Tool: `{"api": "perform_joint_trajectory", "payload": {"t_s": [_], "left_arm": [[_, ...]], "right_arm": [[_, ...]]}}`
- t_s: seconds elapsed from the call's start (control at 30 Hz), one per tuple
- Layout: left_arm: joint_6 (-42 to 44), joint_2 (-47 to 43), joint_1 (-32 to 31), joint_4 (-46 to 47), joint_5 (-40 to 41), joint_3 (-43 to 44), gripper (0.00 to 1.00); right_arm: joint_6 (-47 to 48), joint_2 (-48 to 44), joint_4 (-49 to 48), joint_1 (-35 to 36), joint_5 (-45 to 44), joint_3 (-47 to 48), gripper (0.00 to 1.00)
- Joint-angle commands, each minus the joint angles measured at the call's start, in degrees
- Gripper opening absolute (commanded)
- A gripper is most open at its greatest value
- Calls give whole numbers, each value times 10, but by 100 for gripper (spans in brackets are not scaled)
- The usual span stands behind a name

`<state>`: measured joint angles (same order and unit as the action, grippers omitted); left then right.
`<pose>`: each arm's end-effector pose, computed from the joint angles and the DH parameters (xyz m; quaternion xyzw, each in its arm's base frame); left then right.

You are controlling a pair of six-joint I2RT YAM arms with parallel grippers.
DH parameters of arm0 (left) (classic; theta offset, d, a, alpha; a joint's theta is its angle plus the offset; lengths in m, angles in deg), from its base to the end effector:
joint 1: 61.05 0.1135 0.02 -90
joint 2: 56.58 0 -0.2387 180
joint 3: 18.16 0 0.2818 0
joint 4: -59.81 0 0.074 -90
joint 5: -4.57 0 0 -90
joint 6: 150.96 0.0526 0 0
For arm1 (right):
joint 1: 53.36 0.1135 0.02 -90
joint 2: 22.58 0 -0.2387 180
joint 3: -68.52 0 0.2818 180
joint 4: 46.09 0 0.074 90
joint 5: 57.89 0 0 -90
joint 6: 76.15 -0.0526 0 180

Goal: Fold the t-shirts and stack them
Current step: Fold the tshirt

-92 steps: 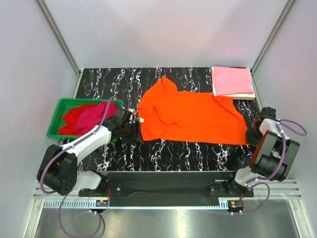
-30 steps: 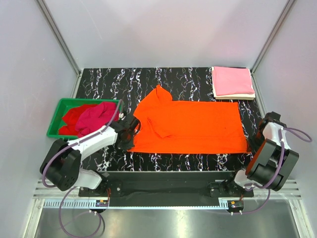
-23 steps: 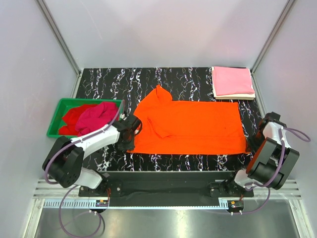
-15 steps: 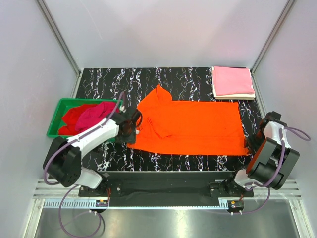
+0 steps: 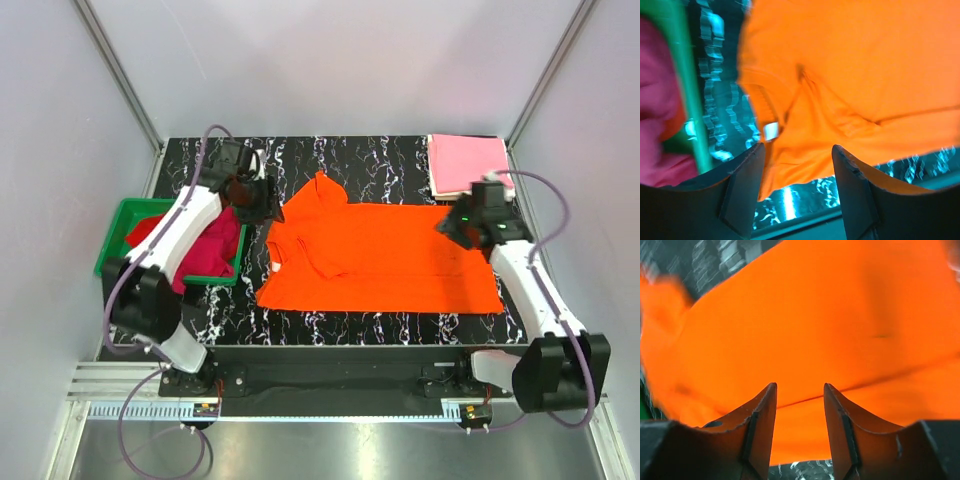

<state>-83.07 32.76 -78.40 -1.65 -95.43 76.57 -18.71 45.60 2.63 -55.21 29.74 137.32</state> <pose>0.3486 -0.1185 0.2743 -0.0142 0.9531 -0.1766 0.2455 0.2974 -0.0118 0.2440 0.2832 0.8897 0.0760 0.3498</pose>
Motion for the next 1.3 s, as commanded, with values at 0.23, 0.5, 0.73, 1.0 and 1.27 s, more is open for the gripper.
{"api": "perform_joint_trajectory", "payload": {"t_s": [0.23,0.5,0.73,1.0,1.27], "left_arm": [[-63,136,-4,131,-159,-14,59],[-74,218,-16,152,-150,2,57],[-77,262,-24,159,-150,15,50],[-79,283,-30,164,-151,40,25],[-73,294,-36,164,-161,77,1]], "right_arm": [[151,142,-228,351,-23,-29,49],[276,223,-316,487,-113,-24,53],[323,273,-346,543,-159,-9,54],[363,307,-359,583,-214,1,54],[376,320,-379,597,-224,9,52]]}}
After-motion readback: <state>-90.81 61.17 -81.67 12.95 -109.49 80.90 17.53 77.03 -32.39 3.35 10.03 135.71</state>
